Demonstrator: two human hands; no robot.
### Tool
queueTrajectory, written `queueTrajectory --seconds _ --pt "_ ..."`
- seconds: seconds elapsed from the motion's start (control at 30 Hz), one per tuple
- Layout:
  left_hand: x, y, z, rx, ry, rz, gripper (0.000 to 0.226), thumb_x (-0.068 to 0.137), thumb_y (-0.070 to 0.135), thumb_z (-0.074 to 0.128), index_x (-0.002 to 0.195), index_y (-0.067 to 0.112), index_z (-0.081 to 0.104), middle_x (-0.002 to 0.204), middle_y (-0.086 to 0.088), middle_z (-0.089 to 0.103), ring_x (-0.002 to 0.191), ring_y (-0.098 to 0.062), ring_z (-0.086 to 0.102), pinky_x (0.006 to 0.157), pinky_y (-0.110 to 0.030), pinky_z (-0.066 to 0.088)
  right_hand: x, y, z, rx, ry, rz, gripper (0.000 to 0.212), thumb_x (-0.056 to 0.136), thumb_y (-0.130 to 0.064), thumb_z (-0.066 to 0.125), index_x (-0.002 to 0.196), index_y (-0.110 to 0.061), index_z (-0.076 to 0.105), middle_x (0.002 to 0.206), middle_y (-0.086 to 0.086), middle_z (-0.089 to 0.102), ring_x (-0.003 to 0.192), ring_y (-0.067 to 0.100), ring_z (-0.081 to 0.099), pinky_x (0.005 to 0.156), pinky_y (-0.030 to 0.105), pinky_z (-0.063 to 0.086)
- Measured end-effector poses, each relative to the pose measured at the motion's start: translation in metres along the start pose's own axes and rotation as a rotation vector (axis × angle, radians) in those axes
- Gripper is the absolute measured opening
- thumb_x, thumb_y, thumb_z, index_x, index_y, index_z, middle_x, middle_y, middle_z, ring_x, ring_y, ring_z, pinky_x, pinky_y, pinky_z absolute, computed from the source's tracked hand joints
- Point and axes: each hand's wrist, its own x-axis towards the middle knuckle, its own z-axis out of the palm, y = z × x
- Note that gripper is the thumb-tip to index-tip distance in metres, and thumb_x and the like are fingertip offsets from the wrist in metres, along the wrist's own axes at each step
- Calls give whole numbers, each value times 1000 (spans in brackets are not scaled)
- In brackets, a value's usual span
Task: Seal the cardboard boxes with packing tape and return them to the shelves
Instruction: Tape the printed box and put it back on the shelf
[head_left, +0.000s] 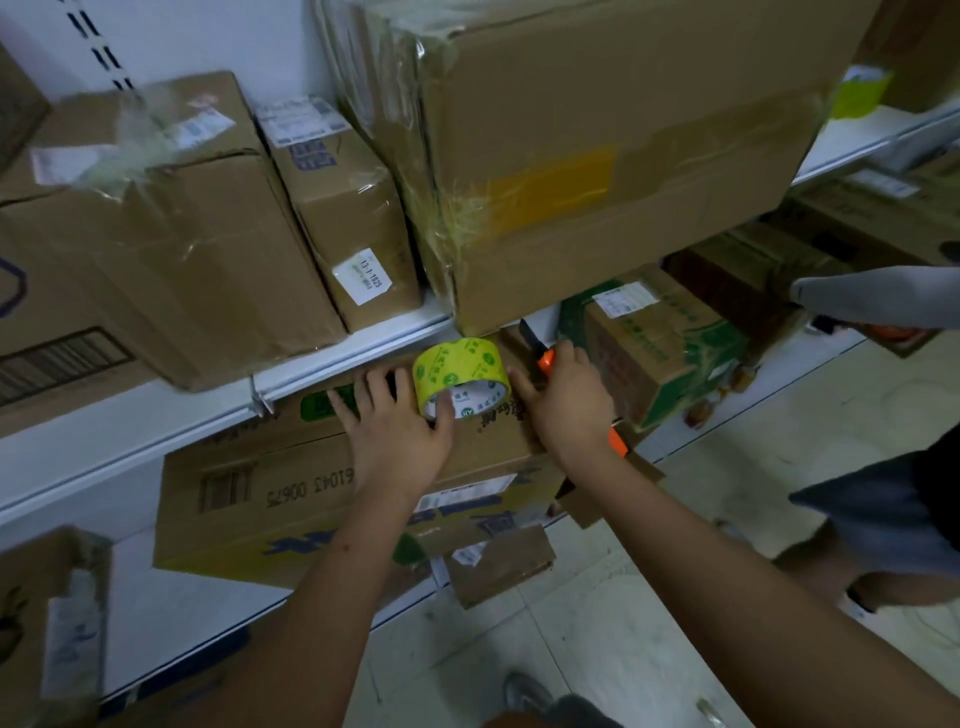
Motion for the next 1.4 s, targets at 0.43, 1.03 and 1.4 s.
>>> queueTrajectory --seconds 0.43,1.03,1.4 --pt "-41 6 -16 -112 -88 80 66 88 51 27 128 6 52 145 -18 41 149 -42 16 118 -67 2 -36 -11 2 -161 160 144 50 99 -56 46 119 -10 53 116 13 57 103 33 54 70 36 34" --pt "-51 -128 -81 -445 -72 339 43 91 10 61 132 7 48 126 -14 55 120 -31 48 103 -47 40 -55 -16 7 113 110 207 63 86 -74 50 122 -22 53 116 4 63 104 28 60 80 46 55" --pt "-55 -131 -68 -471 -86 327 46 93 14 56 137 7 43 130 -16 53 117 -33 48 94 -44 40 -69 -32 -16 307 568 301 10 100 -19 47 102 -10 50 105 9 51 101 27 49 87 37 40"
